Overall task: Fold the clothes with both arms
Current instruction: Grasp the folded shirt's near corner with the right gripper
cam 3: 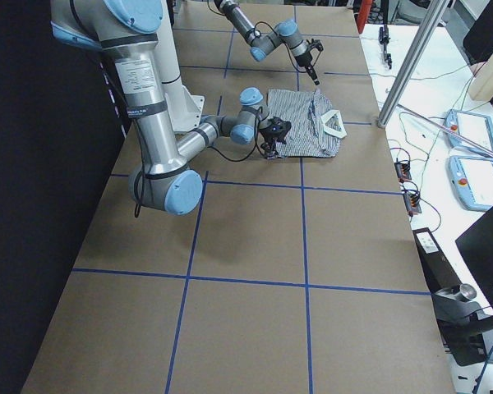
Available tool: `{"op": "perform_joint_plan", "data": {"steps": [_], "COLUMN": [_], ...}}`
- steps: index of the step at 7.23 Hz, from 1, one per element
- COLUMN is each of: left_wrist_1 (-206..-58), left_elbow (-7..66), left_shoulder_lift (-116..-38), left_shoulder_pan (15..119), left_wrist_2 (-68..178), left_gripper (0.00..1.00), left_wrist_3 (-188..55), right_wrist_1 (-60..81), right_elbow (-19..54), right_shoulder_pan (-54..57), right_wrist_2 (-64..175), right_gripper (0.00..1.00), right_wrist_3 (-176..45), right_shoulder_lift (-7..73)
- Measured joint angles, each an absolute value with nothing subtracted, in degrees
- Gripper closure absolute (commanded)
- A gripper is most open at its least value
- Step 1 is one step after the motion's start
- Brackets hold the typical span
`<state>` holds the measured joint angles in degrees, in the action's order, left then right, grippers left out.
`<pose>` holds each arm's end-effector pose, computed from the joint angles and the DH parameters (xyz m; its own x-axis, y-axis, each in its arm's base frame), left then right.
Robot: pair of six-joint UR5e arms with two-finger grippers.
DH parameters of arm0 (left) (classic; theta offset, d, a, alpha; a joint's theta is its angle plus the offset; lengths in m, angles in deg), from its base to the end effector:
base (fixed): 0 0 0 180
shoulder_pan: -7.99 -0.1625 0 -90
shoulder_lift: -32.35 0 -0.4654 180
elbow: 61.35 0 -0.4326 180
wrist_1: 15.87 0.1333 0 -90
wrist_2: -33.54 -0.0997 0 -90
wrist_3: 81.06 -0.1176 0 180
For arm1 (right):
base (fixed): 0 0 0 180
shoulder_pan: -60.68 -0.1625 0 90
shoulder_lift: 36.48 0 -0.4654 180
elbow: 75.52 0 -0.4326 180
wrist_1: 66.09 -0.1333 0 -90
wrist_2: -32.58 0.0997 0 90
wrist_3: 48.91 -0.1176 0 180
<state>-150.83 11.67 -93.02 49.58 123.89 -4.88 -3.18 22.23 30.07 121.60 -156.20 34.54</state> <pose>0.5326 -0.6499 0.3692 0.4833 -0.1096 -0.8685 0.5605 0.8009 0.2108 -0.5262 -0.4686 0.3970 0.3303 0.5407 0.7737 -0.6485 0.7256 -0.2303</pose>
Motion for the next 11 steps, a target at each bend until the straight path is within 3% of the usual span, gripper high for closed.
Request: {"op": "perform_joint_plan", "data": {"steps": [5, 6, 7, 8, 11], "left_wrist_1": [-151.1, -151.1, -151.1, -151.1, -151.1], "left_elbow": [11.6, 11.6, 11.7, 11.7, 11.7], "left_shoulder_lift": [-92.9, -92.9, -92.9, -92.9, -92.9], "left_shoulder_pan": [49.3, 49.3, 49.3, 49.3, 49.3], "left_wrist_2": [123.8, 123.8, 123.8, 123.8, 123.8], "left_gripper": [0.61, 0.61, 0.61, 0.61, 0.60], "left_wrist_3": [-4.8, -4.7, -4.7, -4.7, -4.6], "right_wrist_1": [-2.9, -2.9, -2.9, -2.9, -2.9], "right_elbow": [24.2, 24.4, 24.8, 25.3, 26.0], "right_shoulder_pan": [32.3, 32.8, 33.3, 33.6, 34.3], "right_wrist_2": [121.3, 121.3, 121.3, 121.4, 121.4], "right_gripper": [0.37, 0.44, 0.76, 1.00, 1.00], "right_wrist_3": [-156.3, -156.3, -156.3, -156.4, -156.5], "right_shoulder_lift": [38.1, 38.4, 38.8, 39.1, 39.9]}}
